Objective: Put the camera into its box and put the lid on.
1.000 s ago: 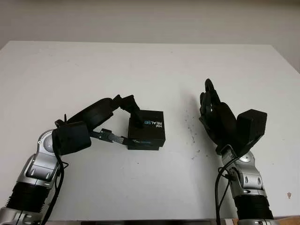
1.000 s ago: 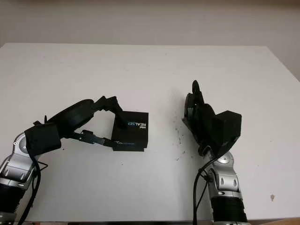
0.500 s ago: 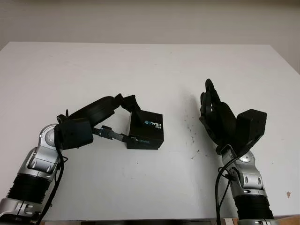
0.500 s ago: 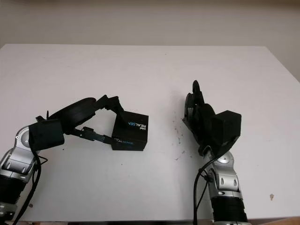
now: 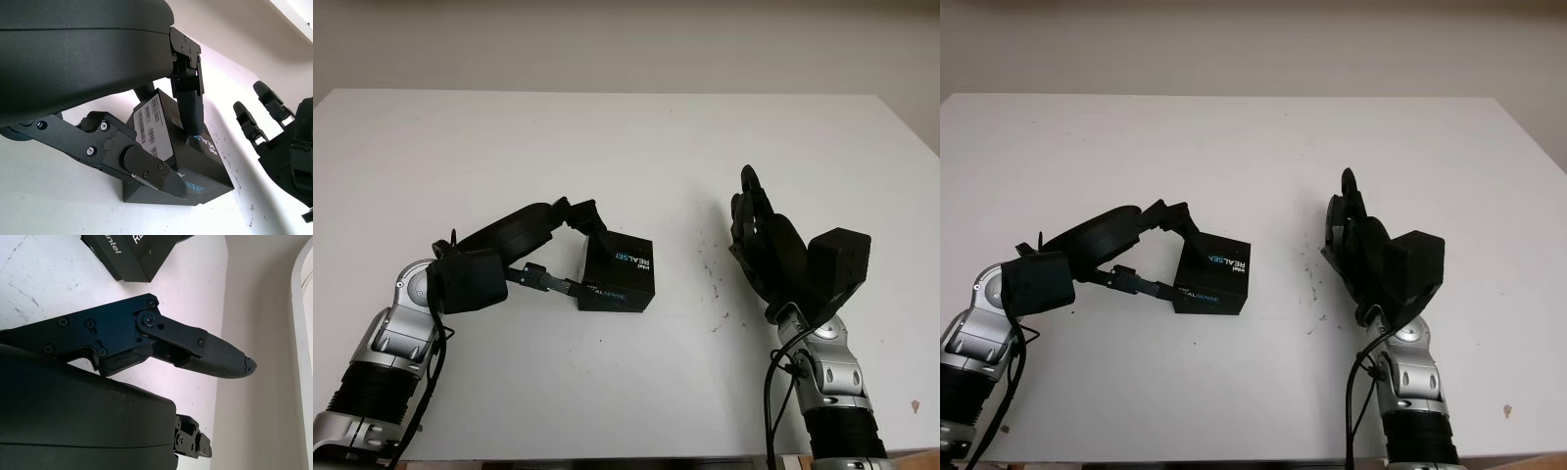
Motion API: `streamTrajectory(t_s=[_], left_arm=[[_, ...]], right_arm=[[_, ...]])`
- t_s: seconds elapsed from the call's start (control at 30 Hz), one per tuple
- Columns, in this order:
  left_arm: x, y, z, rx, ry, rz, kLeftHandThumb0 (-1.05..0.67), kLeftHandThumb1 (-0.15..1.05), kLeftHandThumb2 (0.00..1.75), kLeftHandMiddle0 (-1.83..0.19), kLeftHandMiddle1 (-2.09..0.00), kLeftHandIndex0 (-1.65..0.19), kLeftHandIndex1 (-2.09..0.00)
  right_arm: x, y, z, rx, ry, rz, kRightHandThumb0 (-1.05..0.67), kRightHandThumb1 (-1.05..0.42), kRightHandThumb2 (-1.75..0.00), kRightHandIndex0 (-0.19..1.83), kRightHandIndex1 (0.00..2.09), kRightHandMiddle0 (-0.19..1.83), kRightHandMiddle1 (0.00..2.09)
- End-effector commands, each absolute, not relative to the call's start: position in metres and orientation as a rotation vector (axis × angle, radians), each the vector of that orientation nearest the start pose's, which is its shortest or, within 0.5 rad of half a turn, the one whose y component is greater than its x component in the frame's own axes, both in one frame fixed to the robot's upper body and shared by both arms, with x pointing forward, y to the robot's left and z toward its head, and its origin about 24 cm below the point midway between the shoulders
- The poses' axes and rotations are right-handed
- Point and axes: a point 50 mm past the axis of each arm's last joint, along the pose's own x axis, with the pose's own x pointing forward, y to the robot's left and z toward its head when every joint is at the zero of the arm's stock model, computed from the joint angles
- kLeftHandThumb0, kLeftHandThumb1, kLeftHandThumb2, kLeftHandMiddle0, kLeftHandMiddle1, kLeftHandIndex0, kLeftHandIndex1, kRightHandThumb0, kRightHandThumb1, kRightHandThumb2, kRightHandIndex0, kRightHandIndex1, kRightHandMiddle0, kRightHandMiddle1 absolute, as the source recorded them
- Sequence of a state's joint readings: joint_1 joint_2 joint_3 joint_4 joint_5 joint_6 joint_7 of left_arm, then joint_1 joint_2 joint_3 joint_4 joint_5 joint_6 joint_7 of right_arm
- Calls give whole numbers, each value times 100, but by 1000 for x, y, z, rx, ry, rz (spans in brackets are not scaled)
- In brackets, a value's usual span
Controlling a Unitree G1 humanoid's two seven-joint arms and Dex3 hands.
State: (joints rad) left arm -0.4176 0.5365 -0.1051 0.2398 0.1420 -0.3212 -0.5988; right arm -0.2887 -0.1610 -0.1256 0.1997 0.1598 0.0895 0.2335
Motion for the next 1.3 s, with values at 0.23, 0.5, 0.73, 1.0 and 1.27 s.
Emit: streamTrajectory(t_s=[0.23, 0.5, 0.73, 1.0, 1.27], left_arm=[[299, 200, 118, 879, -200, -621, -18, 105, 7, -19, -162, -13, -156], [289, 206, 115, 913, -193, -587, -17, 105, 7, -18, -155, -14, -152], [283, 207, 108, 911, -155, -568, -17, 105, 8, -18, -150, -13, -147], [284, 205, 105, 1190, -72, -610, -46, 105, 18, -11, -48, -6, -51], [285, 198, 104, 1298, 15, -649, -70, 105, 22, 19, 0, 9, -4]], right_arm=[[310, -188, 76, 17, -21, 163, -75, -105, -77, -19, 0, -19, 0], [311, -189, 77, 18, -23, 170, -74, -105, -78, -19, 0, -19, 0], [312, -190, 78, 6, -20, 178, -75, -105, -78, -19, 0, -19, 0], [312, -190, 78, 8, -22, 177, -74, -105, -78, -19, 0, -19, 0], [311, -190, 78, 14, -25, 168, -75, -105, -76, -19, 0, -19, 0]])
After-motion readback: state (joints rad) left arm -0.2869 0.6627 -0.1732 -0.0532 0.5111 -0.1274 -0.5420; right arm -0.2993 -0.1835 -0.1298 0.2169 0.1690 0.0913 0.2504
